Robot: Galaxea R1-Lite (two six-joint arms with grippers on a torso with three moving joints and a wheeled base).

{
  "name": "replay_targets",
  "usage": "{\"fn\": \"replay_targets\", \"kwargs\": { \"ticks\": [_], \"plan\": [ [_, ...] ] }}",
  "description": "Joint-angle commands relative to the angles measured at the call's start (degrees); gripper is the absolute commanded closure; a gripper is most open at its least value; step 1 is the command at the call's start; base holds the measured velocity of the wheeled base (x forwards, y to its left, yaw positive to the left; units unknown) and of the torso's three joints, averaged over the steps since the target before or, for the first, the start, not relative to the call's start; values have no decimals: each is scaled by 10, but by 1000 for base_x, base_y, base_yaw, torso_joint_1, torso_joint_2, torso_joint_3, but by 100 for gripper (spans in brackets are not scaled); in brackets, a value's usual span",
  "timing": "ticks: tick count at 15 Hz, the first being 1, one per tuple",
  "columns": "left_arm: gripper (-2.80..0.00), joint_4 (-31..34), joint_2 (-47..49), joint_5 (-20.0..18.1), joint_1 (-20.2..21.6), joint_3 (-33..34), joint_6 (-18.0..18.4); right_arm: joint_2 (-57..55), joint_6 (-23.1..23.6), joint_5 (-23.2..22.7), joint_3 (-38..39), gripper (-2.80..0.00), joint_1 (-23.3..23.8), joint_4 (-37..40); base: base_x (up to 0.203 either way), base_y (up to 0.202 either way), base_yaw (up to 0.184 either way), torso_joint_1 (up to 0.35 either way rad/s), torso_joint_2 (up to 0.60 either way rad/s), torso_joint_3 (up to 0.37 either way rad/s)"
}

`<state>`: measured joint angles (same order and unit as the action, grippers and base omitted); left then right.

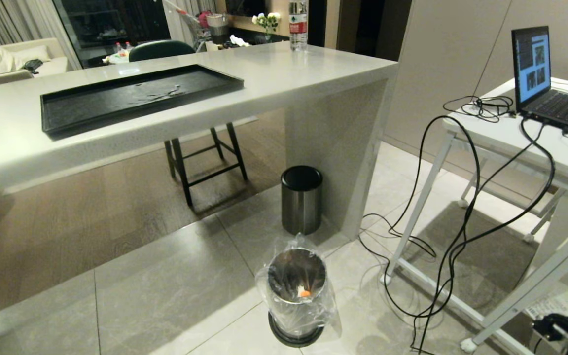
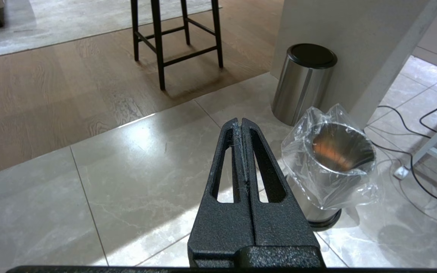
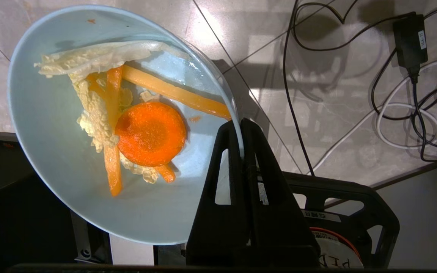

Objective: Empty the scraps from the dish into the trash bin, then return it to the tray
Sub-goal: Move the bowl over the trash can

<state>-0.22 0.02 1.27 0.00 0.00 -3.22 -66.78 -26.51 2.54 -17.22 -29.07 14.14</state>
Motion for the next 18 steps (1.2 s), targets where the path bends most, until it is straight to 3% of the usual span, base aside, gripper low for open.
{"fn": "replay_targets", "kwargs": {
  "ticks": [1,9,18],
  "plan": [
    [0,0,1,0,0,0,0,2,-1,0,3,0,0,1,0,0,0,0,0,0],
    [0,0,1,0,0,0,-1,-6,1,-3,0,0,0,0,0,0,0,0,0,-9],
    [0,0,1,0,-1,0,-1,-6,3,-6,-7,0,-1,0,0,0,0,1,2,-182]
  ]
}}
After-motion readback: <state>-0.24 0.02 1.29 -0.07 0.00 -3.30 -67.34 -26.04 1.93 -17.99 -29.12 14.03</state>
